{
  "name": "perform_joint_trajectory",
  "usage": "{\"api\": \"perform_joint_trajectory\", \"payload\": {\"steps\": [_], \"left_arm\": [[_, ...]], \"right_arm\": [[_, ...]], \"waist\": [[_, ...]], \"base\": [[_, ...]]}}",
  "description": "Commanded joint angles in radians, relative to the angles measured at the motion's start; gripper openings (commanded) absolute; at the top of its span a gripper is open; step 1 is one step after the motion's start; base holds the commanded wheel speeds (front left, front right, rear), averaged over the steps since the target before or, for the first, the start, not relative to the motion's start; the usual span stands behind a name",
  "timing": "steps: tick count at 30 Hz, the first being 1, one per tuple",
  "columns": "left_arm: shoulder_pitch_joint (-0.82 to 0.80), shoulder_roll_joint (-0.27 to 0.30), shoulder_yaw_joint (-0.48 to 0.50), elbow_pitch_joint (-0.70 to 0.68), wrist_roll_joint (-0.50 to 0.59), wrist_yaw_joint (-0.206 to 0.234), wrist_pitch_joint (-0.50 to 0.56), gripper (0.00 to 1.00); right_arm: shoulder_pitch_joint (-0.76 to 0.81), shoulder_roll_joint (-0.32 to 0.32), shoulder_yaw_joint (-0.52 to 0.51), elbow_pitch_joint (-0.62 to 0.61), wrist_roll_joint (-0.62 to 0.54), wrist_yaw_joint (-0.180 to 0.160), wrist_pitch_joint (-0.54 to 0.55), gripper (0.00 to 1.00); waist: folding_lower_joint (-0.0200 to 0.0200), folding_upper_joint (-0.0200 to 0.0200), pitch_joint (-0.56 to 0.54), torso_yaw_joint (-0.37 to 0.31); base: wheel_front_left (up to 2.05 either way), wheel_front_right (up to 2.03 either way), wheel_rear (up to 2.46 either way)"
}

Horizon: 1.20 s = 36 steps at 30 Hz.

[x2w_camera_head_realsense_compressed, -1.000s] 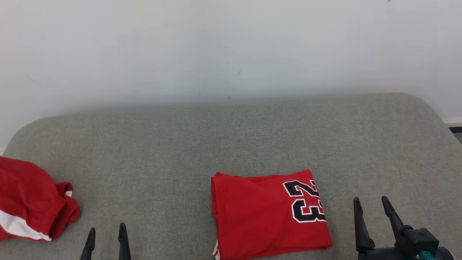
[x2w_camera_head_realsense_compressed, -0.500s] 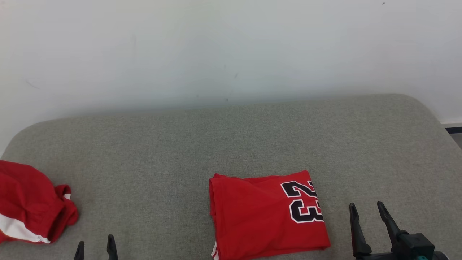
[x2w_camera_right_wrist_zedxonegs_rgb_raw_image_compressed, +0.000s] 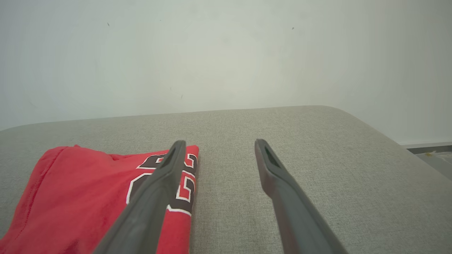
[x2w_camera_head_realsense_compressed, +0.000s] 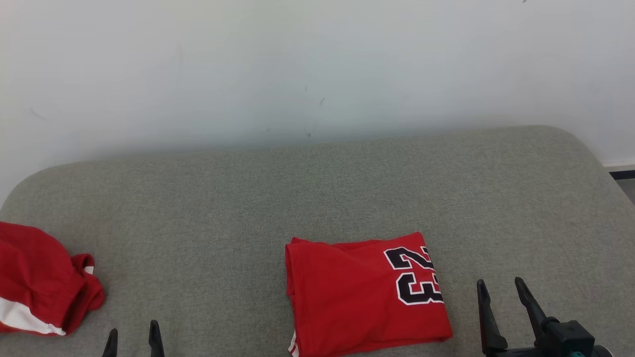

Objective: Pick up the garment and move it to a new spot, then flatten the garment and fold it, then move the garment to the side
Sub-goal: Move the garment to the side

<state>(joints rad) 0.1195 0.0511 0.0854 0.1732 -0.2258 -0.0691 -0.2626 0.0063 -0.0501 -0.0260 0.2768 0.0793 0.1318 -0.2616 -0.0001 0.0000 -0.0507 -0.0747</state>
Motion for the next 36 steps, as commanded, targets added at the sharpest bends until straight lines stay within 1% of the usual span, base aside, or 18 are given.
{"api": "perform_joint_trajectory", "payload": {"steps": [1,11,15,19,23,27,29,33,36], "left_arm": [[0.01,-0.001,0.0,-0.004,0.003,0.005,-0.003,1.0],[0.013,-0.001,-0.006,-0.006,0.005,-0.001,-0.003,1.0],[0.018,-0.001,-0.017,-0.015,0.002,0.006,-0.003,1.0],[0.019,-0.001,-0.025,-0.013,-0.005,0.01,-0.003,1.0],[0.013,-0.001,-0.034,-0.012,-0.007,0.012,-0.003,1.0],[0.0,-0.001,-0.039,-0.014,-0.003,0.009,-0.003,1.0],[-0.006,-0.001,-0.042,-0.014,-0.001,0.01,-0.003,1.0],[-0.015,-0.001,-0.049,-0.017,0.002,0.009,-0.003,1.0],[-0.027,-0.001,-0.053,-0.018,0.005,0.004,-0.003,1.0]], "right_arm": [[0.007,0.0,0.002,-0.002,0.01,-0.002,-0.004,1.0],[-0.002,0.0,-0.005,-0.015,-0.005,-0.002,-0.001,1.0],[-0.014,0.0,-0.003,-0.026,0.009,-0.002,0.052,1.0],[-0.032,-0.001,0.008,-0.023,0.029,-0.002,0.219,1.0],[-0.06,0.0,-0.011,-0.044,0.073,-0.002,0.414,1.0],[-0.097,0.0,-0.036,-0.054,0.081,-0.002,0.609,1.0],[-0.112,-0.007,-0.026,-0.051,0.091,-0.002,0.697,1.0],[-0.146,-0.027,-0.034,-0.048,0.105,-0.002,0.789,1.0],[-0.167,-0.038,-0.048,-0.037,0.095,-0.002,0.836,1.0]], "waist": [[0.0001,0.0,0.0,0.0],[0.0001,0.0,0.003,0.016],[0.0001,0.0,0.004,0.027],[0.0001,0.0,0.007,0.041],[0.0001,0.0,0.014,0.06],[0.0001,0.0,0.027,0.09],[0.0001,0.0,0.036,0.107],[0.0001,0.0,0.061,0.143],[0.0001,0.0,0.084,0.169]], "base": [[0.0,0.0,0.0],[0.0,0.0,0.0],[0.0,0.0,0.0],[0.0,0.0,0.0],[0.0,0.0,0.0],[0.0,0.0,0.0],[0.0,0.0,0.0],[0.0,0.0,0.0],[0.0,0.0,0.0]]}}
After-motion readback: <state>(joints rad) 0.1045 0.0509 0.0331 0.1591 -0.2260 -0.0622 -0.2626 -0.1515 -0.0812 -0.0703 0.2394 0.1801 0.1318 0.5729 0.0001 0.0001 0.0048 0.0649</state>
